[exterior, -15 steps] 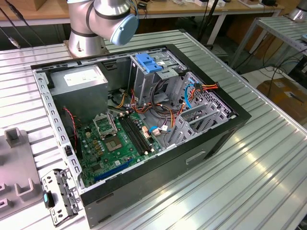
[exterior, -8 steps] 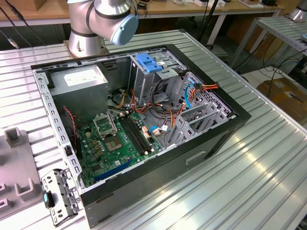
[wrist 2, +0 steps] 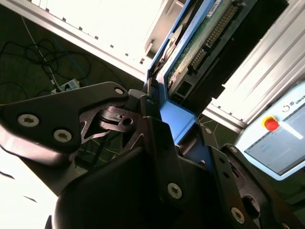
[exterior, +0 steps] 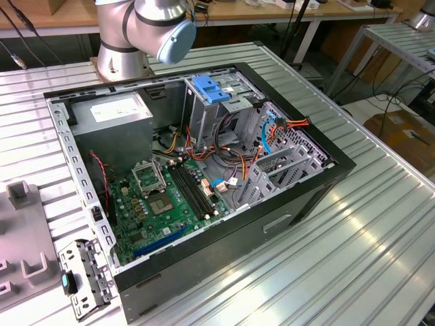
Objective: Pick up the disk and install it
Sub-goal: 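Pick up the disk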
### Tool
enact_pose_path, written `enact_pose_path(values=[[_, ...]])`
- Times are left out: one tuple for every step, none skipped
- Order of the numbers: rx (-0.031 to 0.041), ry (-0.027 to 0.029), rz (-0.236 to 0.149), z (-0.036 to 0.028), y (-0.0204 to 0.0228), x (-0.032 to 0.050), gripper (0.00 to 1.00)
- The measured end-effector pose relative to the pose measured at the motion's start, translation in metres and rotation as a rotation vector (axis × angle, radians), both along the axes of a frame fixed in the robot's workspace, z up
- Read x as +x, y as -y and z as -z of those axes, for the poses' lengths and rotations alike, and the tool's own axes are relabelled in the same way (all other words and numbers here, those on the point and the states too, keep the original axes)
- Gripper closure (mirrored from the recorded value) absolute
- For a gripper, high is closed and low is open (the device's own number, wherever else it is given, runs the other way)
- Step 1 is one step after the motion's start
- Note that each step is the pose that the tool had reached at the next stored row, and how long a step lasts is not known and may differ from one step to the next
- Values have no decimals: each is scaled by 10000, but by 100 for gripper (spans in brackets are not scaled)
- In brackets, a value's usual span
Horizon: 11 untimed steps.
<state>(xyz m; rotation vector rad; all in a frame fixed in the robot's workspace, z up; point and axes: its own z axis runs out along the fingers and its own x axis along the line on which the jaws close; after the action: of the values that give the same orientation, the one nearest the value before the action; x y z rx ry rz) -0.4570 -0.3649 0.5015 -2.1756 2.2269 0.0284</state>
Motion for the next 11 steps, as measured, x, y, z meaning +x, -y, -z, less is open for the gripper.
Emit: enact_pose_path(values=[[0, -1, 0, 0, 1, 7, 63], [0, 0, 1, 0, 3, 11, 63], [0, 0, 0, 0, 7, 15, 63], [0, 0, 0, 0, 16, 22, 63], [0, -1, 0, -1, 25, 28, 63], [0, -1, 0, 0, 33, 31, 63], [0, -1, 0, 0, 41, 34, 63], [0, -1, 0, 0, 51, 37, 63], [0, -1, 0, 0, 60, 40, 63], [0, -1, 0, 0, 71, 42, 63], [-1, -1, 0, -1, 82, 45, 63]])
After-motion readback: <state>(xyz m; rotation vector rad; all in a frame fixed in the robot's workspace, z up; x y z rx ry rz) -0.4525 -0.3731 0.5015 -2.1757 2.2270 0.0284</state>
